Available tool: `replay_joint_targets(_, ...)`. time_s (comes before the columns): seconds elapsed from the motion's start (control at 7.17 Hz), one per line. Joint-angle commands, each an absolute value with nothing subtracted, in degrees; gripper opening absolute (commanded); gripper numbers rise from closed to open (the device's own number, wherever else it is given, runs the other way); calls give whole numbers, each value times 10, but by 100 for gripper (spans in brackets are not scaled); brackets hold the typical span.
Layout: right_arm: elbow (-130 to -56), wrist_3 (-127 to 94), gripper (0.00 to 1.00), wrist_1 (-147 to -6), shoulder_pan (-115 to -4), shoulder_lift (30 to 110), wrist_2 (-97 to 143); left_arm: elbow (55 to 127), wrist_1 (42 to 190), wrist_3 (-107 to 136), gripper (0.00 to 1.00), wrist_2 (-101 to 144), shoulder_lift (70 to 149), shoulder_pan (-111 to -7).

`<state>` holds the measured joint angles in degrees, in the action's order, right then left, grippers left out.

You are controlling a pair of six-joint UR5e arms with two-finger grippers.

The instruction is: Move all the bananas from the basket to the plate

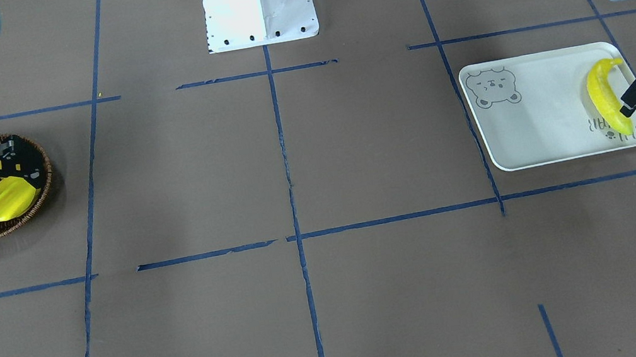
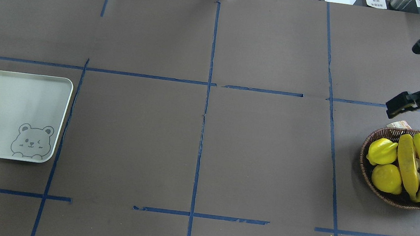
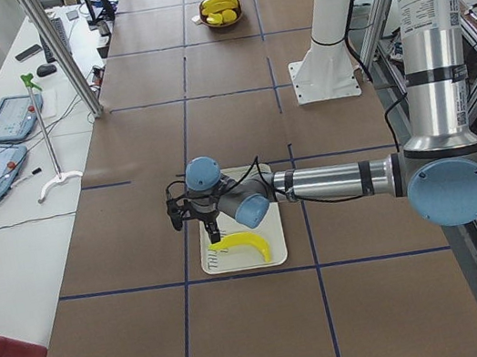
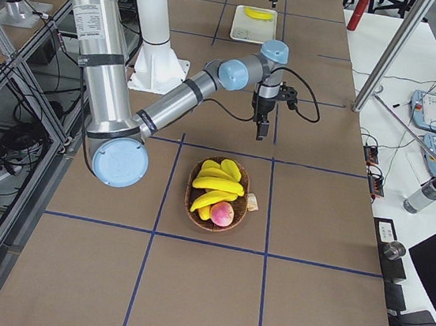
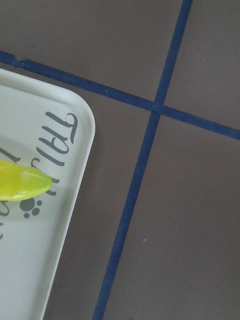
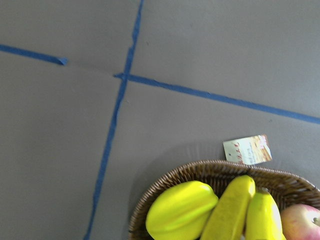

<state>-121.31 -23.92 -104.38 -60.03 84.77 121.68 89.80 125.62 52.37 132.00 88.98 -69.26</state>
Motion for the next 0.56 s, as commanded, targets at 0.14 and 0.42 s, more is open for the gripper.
replay_joint_targets(0.14,-1177,-284,100,-868,-600,976,1194,901,1255,524,100,1328,901,-694)
replay_joint_targets(0.42,-1132,-403,99,-699,-571,1006,1195,902,1256,524,100,1332,902,-694)
